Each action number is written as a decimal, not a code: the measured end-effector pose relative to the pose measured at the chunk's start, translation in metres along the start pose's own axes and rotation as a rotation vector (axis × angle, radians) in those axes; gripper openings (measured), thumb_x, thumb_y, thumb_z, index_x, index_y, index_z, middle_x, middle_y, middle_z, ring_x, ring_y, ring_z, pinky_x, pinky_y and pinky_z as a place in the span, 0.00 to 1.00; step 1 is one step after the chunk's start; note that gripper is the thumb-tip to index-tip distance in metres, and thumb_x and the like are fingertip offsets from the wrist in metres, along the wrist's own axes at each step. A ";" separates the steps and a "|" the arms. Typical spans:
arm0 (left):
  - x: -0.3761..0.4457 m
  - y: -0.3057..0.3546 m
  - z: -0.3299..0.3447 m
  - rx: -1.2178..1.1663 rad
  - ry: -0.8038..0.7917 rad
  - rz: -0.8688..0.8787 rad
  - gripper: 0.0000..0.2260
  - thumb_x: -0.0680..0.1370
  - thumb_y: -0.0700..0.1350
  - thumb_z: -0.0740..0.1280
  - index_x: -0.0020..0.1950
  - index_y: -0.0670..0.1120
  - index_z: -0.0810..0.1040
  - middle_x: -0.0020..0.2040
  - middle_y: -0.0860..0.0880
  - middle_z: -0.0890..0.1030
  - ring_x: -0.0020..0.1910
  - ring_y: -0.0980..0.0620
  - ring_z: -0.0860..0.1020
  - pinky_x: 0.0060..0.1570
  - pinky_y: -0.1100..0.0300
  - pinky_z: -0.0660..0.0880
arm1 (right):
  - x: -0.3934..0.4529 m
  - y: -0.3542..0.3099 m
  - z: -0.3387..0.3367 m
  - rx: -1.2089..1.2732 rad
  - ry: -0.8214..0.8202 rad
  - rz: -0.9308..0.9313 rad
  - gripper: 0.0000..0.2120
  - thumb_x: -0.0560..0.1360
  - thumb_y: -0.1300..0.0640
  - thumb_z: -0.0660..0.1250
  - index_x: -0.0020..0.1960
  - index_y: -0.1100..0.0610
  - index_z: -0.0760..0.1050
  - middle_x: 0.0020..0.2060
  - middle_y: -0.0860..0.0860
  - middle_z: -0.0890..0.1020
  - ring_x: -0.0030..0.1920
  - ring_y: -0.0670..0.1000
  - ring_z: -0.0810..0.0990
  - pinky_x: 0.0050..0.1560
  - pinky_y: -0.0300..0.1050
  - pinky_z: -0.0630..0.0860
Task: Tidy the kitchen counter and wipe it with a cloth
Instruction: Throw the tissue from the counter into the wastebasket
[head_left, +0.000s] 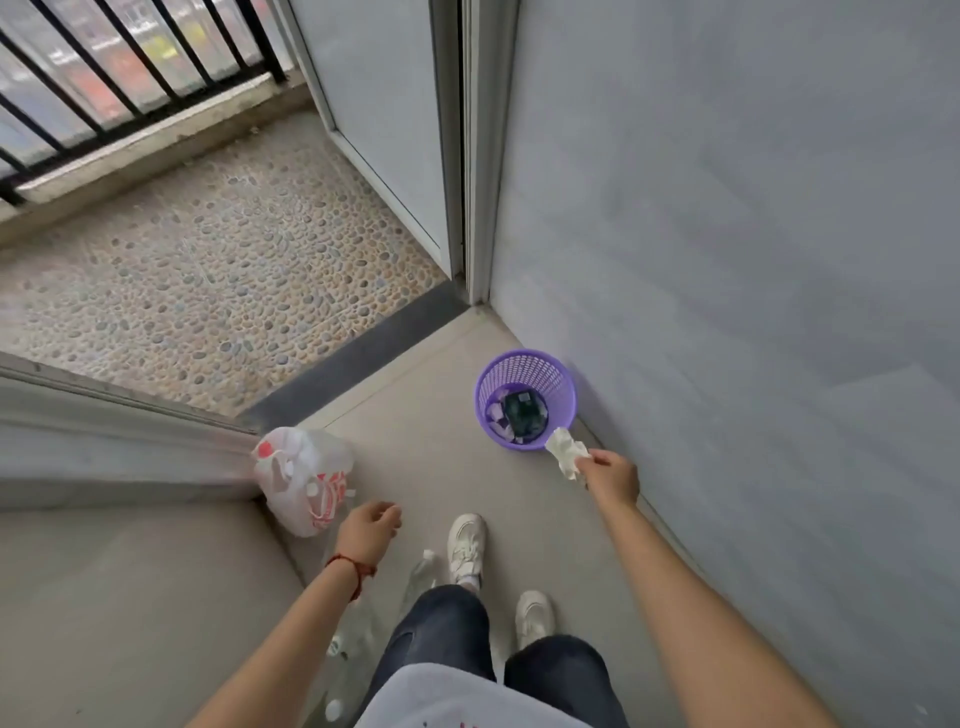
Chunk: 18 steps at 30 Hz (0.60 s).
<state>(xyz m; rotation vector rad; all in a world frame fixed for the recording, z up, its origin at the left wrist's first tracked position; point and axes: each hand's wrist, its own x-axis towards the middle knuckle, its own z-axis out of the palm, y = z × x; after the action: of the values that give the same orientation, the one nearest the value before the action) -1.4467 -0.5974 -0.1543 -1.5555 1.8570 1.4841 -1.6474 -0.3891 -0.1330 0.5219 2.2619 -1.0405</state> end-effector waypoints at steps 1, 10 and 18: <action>0.008 0.006 0.000 0.004 0.000 0.005 0.11 0.77 0.41 0.61 0.53 0.35 0.77 0.39 0.44 0.78 0.40 0.46 0.76 0.44 0.57 0.70 | 0.011 -0.010 0.006 -0.013 0.005 -0.004 0.15 0.67 0.58 0.69 0.52 0.63 0.81 0.42 0.60 0.83 0.45 0.59 0.80 0.45 0.44 0.72; 0.045 0.024 0.011 -0.016 -0.010 -0.024 0.09 0.78 0.41 0.61 0.52 0.37 0.77 0.40 0.43 0.79 0.39 0.47 0.76 0.43 0.58 0.69 | 0.084 -0.061 0.042 -0.079 0.055 -0.013 0.14 0.70 0.65 0.65 0.54 0.64 0.79 0.53 0.62 0.82 0.54 0.61 0.79 0.54 0.47 0.73; 0.048 0.017 0.016 0.008 -0.013 -0.067 0.08 0.78 0.42 0.61 0.50 0.40 0.77 0.41 0.44 0.80 0.41 0.47 0.77 0.43 0.58 0.70 | 0.101 -0.061 0.045 -0.126 0.003 -0.005 0.18 0.73 0.61 0.66 0.62 0.64 0.74 0.61 0.60 0.78 0.60 0.59 0.77 0.60 0.45 0.70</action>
<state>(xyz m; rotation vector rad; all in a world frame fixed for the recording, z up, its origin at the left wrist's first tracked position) -1.4847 -0.6126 -0.1888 -1.5848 1.7842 1.4523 -1.7419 -0.4515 -0.1889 0.4656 2.3147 -0.8934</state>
